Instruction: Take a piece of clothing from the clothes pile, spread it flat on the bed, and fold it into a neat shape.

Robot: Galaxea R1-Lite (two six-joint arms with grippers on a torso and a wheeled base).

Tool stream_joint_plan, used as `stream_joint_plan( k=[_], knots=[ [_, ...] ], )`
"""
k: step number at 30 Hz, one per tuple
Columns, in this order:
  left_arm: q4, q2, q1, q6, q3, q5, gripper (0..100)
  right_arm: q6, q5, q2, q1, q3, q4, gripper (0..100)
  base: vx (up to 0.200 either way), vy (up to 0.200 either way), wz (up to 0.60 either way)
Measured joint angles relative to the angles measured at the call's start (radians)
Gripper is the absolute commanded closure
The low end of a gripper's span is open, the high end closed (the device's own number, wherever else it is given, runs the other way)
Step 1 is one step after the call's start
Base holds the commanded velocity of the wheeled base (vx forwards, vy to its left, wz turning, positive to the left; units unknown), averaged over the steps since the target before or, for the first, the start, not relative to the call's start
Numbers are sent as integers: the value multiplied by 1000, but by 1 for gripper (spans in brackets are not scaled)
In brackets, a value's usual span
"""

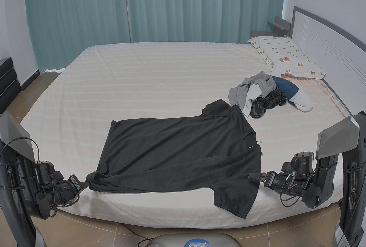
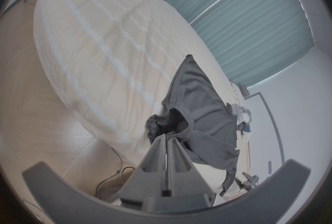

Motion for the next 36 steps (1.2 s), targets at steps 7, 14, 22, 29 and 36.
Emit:
stream_joint_plan(
  k=[7, 14, 22, 29, 36],
  knots=[
    [0, -30, 2, -21, -6, 0, 100, -22, -5, 0, 48, 51, -6, 0, 0, 0, 0],
    [0, -49, 5, -24, -7, 0, 100, -34, -33, 4, 87, 49, -3, 0, 0, 0, 0],
    [0, -54, 6, -23, -6, 0, 100, -23, -35, 12, 90, 33, -6, 100, 0, 0, 0],
    [0, -52, 6, -20, -7, 0, 100, -27, -42, 4, 78, 59, -11, 100, 0, 0, 0],
    [-1, -52, 6, -18, -10, 5, 100, -34, -21, -54, 16, 115, -36, 100, 0, 0, 0]
  ],
)
